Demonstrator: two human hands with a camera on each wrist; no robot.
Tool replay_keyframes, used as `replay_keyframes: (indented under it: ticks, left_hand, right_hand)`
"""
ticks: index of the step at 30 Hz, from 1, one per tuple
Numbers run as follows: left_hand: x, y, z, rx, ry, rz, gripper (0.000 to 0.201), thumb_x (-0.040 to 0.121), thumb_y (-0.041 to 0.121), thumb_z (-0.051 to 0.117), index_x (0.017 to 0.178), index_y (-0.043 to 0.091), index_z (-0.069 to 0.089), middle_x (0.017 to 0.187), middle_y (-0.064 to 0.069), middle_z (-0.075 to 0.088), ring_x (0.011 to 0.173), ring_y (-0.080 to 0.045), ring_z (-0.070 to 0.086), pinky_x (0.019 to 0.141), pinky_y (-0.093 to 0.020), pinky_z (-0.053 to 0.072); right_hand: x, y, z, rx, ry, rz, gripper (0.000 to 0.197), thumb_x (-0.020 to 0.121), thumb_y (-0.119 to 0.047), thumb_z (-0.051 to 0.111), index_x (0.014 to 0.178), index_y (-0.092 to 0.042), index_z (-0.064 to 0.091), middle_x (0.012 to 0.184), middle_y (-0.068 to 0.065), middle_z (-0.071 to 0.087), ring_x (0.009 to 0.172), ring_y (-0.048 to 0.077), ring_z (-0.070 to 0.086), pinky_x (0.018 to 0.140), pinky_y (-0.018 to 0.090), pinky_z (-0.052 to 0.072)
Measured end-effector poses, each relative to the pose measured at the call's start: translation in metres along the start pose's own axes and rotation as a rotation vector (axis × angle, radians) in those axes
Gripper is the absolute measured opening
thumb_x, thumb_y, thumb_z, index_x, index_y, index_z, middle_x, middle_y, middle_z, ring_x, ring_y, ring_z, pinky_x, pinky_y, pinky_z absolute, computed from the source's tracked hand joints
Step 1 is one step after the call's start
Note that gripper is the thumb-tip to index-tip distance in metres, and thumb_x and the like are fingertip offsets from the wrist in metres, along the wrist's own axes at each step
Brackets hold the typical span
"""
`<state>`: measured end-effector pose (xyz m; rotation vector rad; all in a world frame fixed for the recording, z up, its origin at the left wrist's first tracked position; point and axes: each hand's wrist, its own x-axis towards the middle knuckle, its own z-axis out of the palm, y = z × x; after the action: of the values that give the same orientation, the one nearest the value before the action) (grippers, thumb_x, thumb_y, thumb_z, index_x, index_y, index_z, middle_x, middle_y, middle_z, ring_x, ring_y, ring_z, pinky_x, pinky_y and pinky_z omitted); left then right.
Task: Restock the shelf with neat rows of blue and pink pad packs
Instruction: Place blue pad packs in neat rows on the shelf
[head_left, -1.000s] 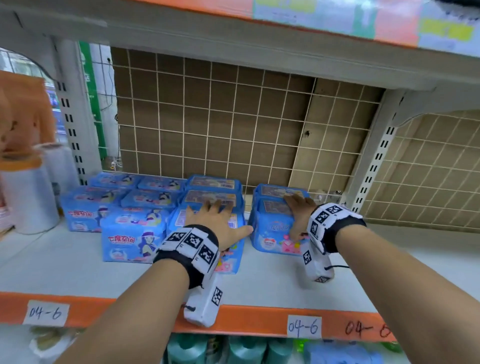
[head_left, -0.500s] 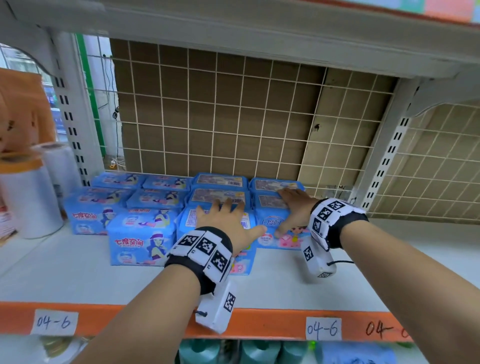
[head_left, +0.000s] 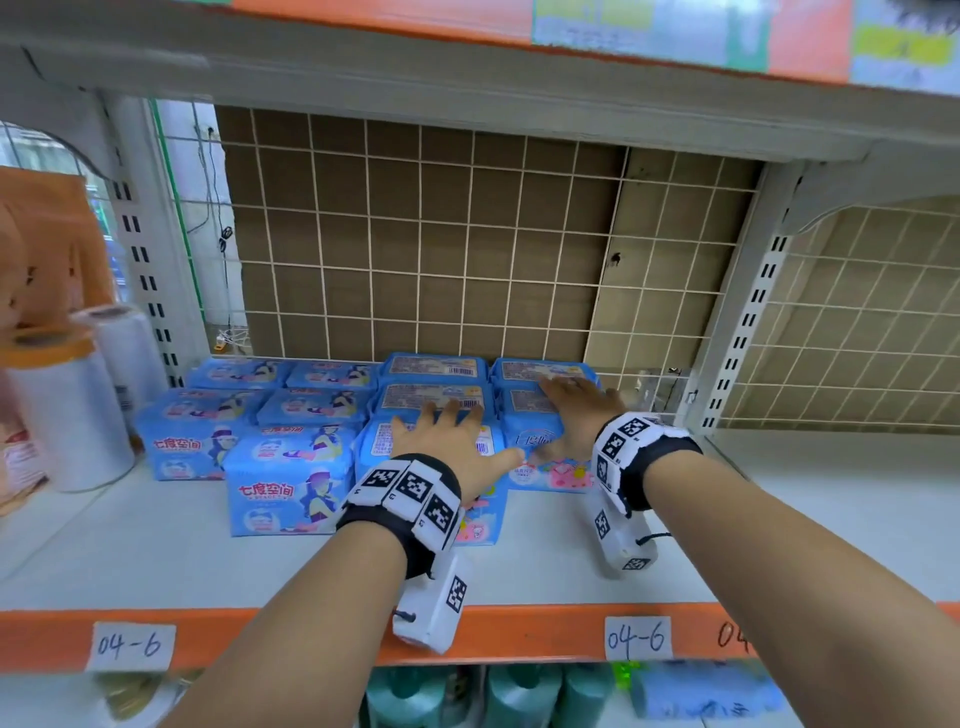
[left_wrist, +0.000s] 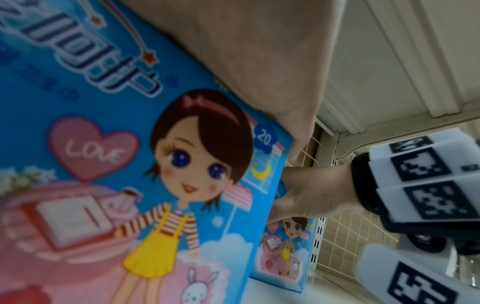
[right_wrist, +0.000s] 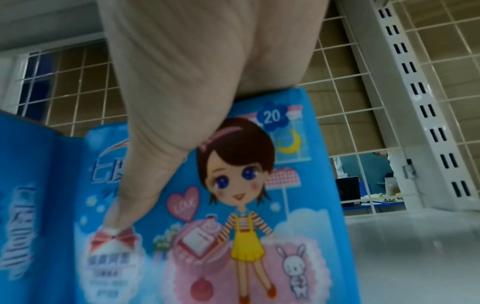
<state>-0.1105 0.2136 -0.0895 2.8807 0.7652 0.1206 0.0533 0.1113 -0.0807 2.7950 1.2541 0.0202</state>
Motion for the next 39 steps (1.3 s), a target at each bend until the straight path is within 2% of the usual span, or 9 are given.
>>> replay_keyframes:
  ticks: [3,7,12,17,20,24,27,29,39]
  left_hand:
    - [0.001,-0.002,-0.002,-0.029,-0.021,-0.006,0.083,0.079,0.076,0.03,0.147,0.031,0.014,0.157,0.005,0.008,0.144,-0.023,0.004,0.112,-0.058,0.003]
    - [-0.01,0.006,-0.006,-0.057,0.118,0.013,0.078,0.083,0.067,0.039,0.146,0.026,0.019,0.155,0.003,0.018,0.144,-0.021,0.007,0.111,-0.058,0.003]
    - [-0.065,0.056,0.017,-0.27,0.321,0.188,0.052,0.087,0.037,0.058,0.133,0.015,0.046,0.132,-0.006,0.049,0.129,-0.025,0.038,0.111,-0.038,0.019]
    - [-0.151,0.121,0.106,-0.494,0.261,0.172,0.043,0.082,0.022,0.062,0.122,0.01,0.056,0.122,-0.011,0.055,0.119,-0.027,0.044,0.098,-0.023,0.023]
    - [-0.192,0.142,0.179,-0.494,0.045,0.045,0.047,0.082,0.034,0.053,0.124,0.014,0.055,0.122,-0.006,0.056,0.119,-0.024,0.044,0.099,-0.027,0.029]
    - [-0.236,0.145,0.284,-0.479,-0.303,-0.18,0.039,0.085,0.025,0.055,0.119,0.007,0.057,0.122,-0.012,0.059,0.114,-0.032,0.054,0.093,-0.033,0.041]
    - [-0.266,0.132,0.372,-0.398,-0.591,-0.249,0.037,0.087,0.03,0.049,0.116,0.009,0.058,0.123,-0.013,0.057,0.109,-0.029,0.055,0.091,-0.033,0.042]
    - [-0.28,0.12,0.433,-0.331,-0.724,-0.252,0.04,0.09,0.026,0.052,0.127,0.011,0.051,0.133,-0.012,0.05,0.119,-0.025,0.049,0.098,-0.03,0.036]
    - [-0.27,0.055,0.753,-0.133,-0.973,-0.276,0.059,0.084,0.022,0.06,0.138,0.009,0.039,0.141,-0.015,0.039,0.127,-0.032,0.041,0.105,-0.042,0.035]
  right_hand:
    - [-0.017,0.006,-0.003,0.108,0.056,-0.008,0.11,0.067,-0.065,0.066,0.148,-0.024,0.003,0.156,0.001,0.012,0.143,0.025,0.01,0.113,0.05,0.02]
    - [-0.061,0.03,-0.016,0.372,0.22,-0.041,0.068,0.078,-0.044,0.066,0.136,-0.019,0.041,0.138,0.009,0.044,0.127,0.027,0.04,0.102,0.036,0.037]
    - [-0.146,0.058,0.0,0.704,0.284,-0.15,0.042,0.086,-0.021,0.063,0.125,-0.01,0.053,0.121,0.004,0.057,0.109,0.014,0.052,0.077,0.01,0.032]
    - [-0.224,0.069,0.066,1.001,0.276,-0.226,0.02,0.082,-0.004,0.063,0.102,-0.008,0.062,0.084,-0.001,0.059,0.078,0.013,0.055,0.068,0.007,0.039]
    - [-0.263,0.074,0.131,1.064,0.135,-0.246,0.016,0.084,-0.007,0.062,0.099,-0.012,0.062,0.081,-0.007,0.057,0.076,0.008,0.053,0.07,0.015,0.041]
    - [-0.308,0.08,0.242,1.072,-0.098,-0.125,0.015,0.083,-0.004,0.061,0.098,-0.005,0.063,0.078,-0.002,0.057,0.07,0.011,0.052,0.068,0.01,0.039]
    - [-0.338,0.082,0.337,1.022,-0.316,-0.021,0.005,0.085,-0.003,0.057,0.089,-0.004,0.061,0.08,0.013,0.059,0.075,0.026,0.056,0.072,0.031,0.044]
    - [-0.355,0.083,0.402,0.952,-0.459,0.025,0.002,0.085,-0.006,0.058,0.086,-0.007,0.058,0.083,0.013,0.058,0.078,0.026,0.057,0.073,0.032,0.042]
    - [-0.386,0.054,0.75,0.789,-0.812,0.246,0.035,0.09,-0.026,0.056,0.12,-0.007,0.052,0.118,0.008,0.053,0.108,0.024,0.05,0.084,0.028,0.037]
